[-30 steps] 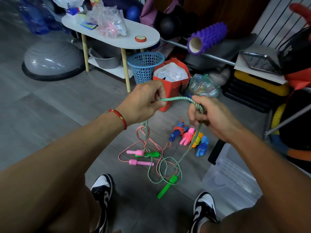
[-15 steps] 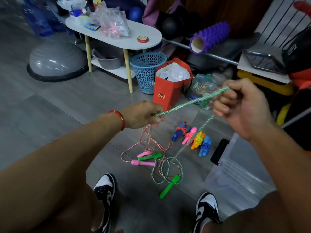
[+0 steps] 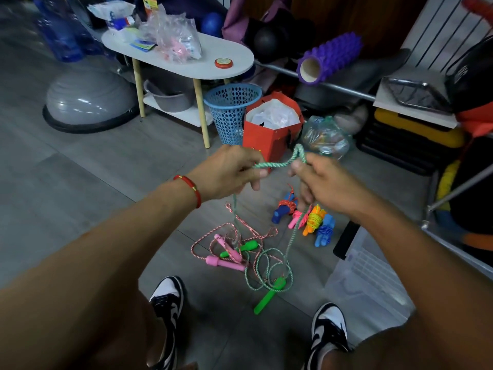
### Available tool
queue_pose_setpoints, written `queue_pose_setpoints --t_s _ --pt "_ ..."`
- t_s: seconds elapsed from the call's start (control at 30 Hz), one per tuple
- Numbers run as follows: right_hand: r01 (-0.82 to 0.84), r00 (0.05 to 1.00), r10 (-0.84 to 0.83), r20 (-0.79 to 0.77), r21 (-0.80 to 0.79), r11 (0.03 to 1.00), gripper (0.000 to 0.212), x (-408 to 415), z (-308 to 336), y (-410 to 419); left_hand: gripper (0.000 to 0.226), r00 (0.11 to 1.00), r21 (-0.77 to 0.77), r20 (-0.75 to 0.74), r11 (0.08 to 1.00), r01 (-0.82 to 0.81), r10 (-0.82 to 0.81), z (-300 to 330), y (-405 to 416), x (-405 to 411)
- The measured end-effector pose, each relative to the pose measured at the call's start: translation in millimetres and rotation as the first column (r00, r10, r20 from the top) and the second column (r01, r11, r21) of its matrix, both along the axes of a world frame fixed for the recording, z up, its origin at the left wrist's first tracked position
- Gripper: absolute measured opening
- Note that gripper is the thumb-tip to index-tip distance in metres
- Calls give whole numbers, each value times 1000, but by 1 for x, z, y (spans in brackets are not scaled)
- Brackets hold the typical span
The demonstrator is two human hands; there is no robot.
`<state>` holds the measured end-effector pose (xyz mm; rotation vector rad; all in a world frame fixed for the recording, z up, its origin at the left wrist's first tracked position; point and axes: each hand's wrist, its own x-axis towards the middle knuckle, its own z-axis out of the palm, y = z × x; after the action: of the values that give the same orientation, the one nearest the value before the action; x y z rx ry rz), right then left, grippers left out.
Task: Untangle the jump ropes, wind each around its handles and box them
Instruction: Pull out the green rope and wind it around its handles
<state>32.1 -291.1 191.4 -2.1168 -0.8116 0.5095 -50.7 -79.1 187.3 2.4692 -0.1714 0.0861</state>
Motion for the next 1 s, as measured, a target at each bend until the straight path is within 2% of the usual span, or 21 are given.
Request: queue_pose_setpoints --t_s 0.03,0.1,0.13,0.17,0.2,0.27,0.3,0.33,0.4,0.47,0.53,0.63,0.7,0.77,0.83,0.87,0.9,0.97,1.0 --pt "48 998 -46 -49 45 998 25 4 4 -3 19 1000 -60 15 998 -26 27 4 4 -1" --pt "191 949 -139 -284 165 968 30 10 13 -9 18 999 -183 12 982 -46 49 12 13 -3" --pt "247 924 -178 -338 172 954 32 14 15 -12 18 999 -219 12 975 -43 47 14 16 -5" --pt "262 928 -216 -303 120 957 32 18 16 -14 19 999 -231 24 972 -37 43 15 18 -6" --pt "227 958 -222 -184 6 974 32 21 14 -16 19 999 -231 37 973 -30 40 16 18 -6" --pt "138 989 -124 76 -216 966 55 14 8 -14 18 999 -233 47 972 -13 25 15 11 -7" --pt "67 992 -40 120 -232 971 66 3 8 -10 18 999 -240 42 971 0 10 14 5 -6" --pt "-19 992 44 122 -200 980 66 -8 7 -4 18 999 -249 34 968 13 -5 13 -1 -5" --pt "-136 983 147 109 -96 986 38 -21 5 8 22 1000 -261 17 965 20 -16 11 -11 -6" --pt "-143 973 156 172 -84 986 12 -26 12 15 28 1000 -288 -4 957 22 -24 13 -16 -8" --pt "-131 954 153 257 -101 986 12 -27 22 11 28 999 -351 -28 936 27 -39 16 -16 -11" --pt "-99 959 83 269 45 994 22 -30 42 -4 37 996 -375 -78 927 19 -51 11 -10 -17" --pt "6 988 -42 150 233 972 27 -22 61 -19 41 991 -293 -127 956 6 -46 1 1 -22" --pt "124 991 -131 -10 415 901 32 -10 82 -36 36 984 -220 -176 975 -18 -21 -10 13 -28" --pt "213 977 -178 -117 499 840 33 0 98 -49 26 982 -242 -187 969 -53 7 -16 19 -33" --pt "245 970 -212 -122 475 845 32 3 103 -55 23 984 -282 -176 956 -81 32 -16 18 -36" --pt "258 966 -239 -99 383 887 30 7 105 -57 22 986 -316 -154 943 -108 61 -14 16 -37" --pt "214 977 -214 23 1 977 27 4 105 -57 24 993 -304 -86 947 -104 82 -2 7 -37" --pt "168 980 -141 138 -204 965 31 -1 102 -52 25 997 -276 -51 959 -70 58 7 1 -36"
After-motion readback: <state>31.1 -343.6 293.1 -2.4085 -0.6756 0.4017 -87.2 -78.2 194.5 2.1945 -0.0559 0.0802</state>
